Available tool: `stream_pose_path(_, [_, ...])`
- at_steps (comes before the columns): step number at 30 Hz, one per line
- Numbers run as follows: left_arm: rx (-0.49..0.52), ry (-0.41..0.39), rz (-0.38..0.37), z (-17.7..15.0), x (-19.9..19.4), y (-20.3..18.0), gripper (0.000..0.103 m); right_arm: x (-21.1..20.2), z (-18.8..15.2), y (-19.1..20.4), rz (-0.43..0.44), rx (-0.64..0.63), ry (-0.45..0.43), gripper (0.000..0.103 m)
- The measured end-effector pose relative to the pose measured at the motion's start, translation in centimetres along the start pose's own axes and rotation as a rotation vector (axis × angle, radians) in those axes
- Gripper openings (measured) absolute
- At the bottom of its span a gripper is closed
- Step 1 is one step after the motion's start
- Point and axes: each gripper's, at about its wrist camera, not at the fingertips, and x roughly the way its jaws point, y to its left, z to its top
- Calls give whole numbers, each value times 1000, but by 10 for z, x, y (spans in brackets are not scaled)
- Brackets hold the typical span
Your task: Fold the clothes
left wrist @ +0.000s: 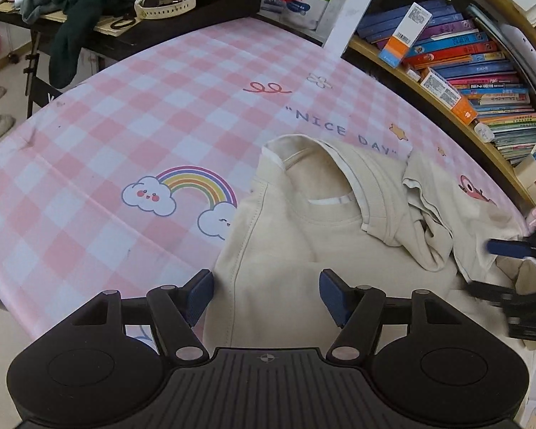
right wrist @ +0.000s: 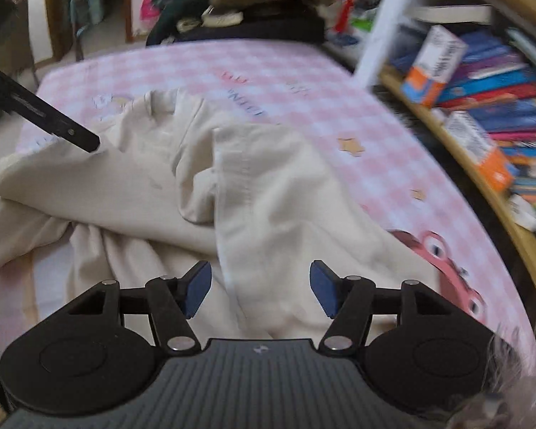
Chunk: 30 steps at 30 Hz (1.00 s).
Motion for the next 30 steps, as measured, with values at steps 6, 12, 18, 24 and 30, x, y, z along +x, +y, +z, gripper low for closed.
stream_pose_path(6, [0, 36, -41, 3, 2, 4, 36, 15, -5, -22, -94, 130, 24, 7])
stream_pose_path(12, [44, -34, -31, 13, -8, 5, 1, -51, -30, -69, -313, 364, -140, 6])
stream_pose_path(18, [56, -217, 5, 70, -35, 22, 1, -152, -72, -104, -398, 593, -275, 6])
stream_pose_path(24, [113, -321, 60, 136, -36, 28, 0, -225, -79, -62, -184, 646, -404, 6])
stream_pose_path(30, [188, -368, 25, 212, -13, -19, 1, -246, -67, -82, -262, 807, -488, 6])
